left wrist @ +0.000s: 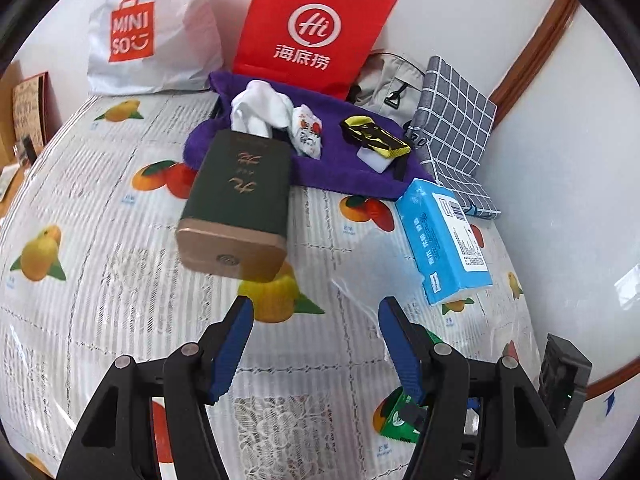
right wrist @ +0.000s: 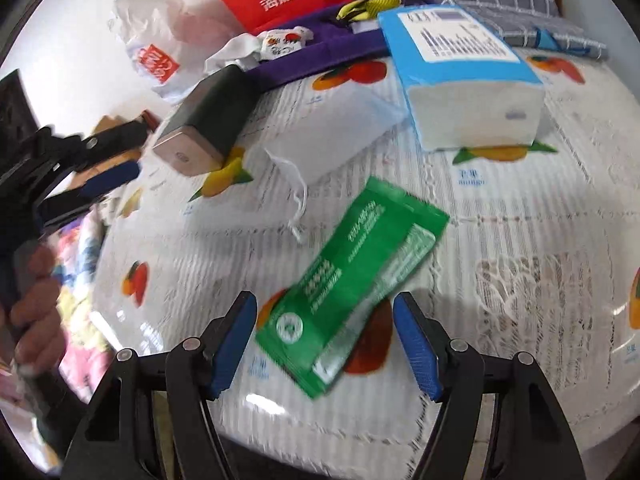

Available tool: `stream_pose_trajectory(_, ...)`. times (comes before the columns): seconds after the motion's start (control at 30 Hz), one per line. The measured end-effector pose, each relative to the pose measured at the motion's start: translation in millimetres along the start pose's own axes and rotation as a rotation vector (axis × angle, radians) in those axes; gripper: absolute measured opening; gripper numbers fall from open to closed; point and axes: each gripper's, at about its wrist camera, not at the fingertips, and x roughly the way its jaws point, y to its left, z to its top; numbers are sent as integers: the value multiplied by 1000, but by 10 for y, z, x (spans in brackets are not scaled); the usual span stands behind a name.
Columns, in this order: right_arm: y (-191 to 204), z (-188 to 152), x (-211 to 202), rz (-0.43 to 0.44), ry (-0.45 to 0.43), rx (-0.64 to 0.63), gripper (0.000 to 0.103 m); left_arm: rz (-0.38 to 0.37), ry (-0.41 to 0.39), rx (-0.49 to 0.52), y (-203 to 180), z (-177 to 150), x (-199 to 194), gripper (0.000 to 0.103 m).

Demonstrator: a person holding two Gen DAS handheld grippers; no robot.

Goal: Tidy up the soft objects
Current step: 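Grasp the green packet with the right gripper while the left gripper moves to the mesh bag, then grasp the translucent mesh bag with the left gripper while the right gripper lifts the green packet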

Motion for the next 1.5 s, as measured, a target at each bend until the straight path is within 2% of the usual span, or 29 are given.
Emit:
stream_pose_trajectory(0.13,180,66,104,-109,-40,-22,74,-20,-4,-31,142,-41,-41,63)
stream_pose_trajectory(0.23,310,97,203,-210,-70,-102,74,-30,-14,-33,205,-78,-80,63)
stream_pose_trajectory(0.3,353,100,240,-264,-88,-144,71,-29,-10,-28,225,-88,-72,63)
stream_pose_trajectory(0.33,376,82,251,-298,-105,-173,66,-24,-8,-23,231,-97,-56,63)
stream_pose_trajectory(0.4,355,59,233,-295,-126,-199,60,-12,-7,-15,233,-107,-24,63)
stream_pose_trajectory(0.47,301,48,192,-291,-132,-209,45,-10,2,1,203,-116,29,63)
stream_pose_trajectory(0.57,180,47,112,-262,-126,-215,28,-17,18,35,98,-127,107,63)
stream_pose_trajectory(0.63,112,42,73,-244,-122,-210,26,-8,26,76,-17,-145,159,63)
stream_pose_trajectory(0.87,-287,7,-101,-237,-139,-182,24,-4,83,173,-389,-152,438,63)
stream_pose_trajectory(1.13,-731,60,-220,-189,-182,-140,24,74,131,278,-740,-78,826,63)
stream_pose_trajectory(1.4,-847,137,-204,-190,-198,-164,25,82,158,327,-906,25,1119,63)
stream_pose_trajectory(1.5,-835,148,-193,-197,-197,-188,28,78,177,353,-955,29,1248,68)
